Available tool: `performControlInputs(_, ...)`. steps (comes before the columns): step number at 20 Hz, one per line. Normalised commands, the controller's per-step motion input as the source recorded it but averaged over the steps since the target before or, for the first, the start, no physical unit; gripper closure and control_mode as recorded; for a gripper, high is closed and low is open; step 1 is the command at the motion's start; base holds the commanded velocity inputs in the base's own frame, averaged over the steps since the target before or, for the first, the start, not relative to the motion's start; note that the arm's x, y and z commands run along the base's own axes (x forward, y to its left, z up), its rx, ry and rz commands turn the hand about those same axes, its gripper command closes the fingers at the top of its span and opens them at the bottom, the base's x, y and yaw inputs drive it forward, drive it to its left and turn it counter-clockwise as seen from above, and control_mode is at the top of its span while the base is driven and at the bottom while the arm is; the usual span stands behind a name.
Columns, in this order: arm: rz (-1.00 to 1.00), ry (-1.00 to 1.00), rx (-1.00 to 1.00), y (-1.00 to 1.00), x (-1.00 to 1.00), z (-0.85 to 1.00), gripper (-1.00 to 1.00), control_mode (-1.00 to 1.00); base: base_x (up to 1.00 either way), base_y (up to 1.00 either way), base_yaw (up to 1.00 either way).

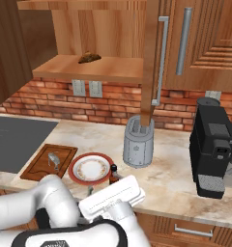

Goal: Pick the fish from the plate and place it on the cutting board. Then pick the condiment bottle from the cabinet and place it next to the cutting board.

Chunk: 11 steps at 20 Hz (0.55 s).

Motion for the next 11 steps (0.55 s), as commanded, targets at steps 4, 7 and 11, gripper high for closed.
performControlInputs(4, 0.00, 0.00, 0.00, 0.00, -0.34, 0.42, -1.00, -1.00, 0.00, 0.00, 0.00)
performControlInputs(7, 0.00, 0.00, 0.00, 0.00, -0.29, 0.48, -1.00, -1.00, 0.00, 0.00, 0.00)
performControlInputs(11, 0.00, 0.00, -0.01, 0.00, -0.29, 0.51, -1.00, -1.00, 0.00, 0.00, 0.00)
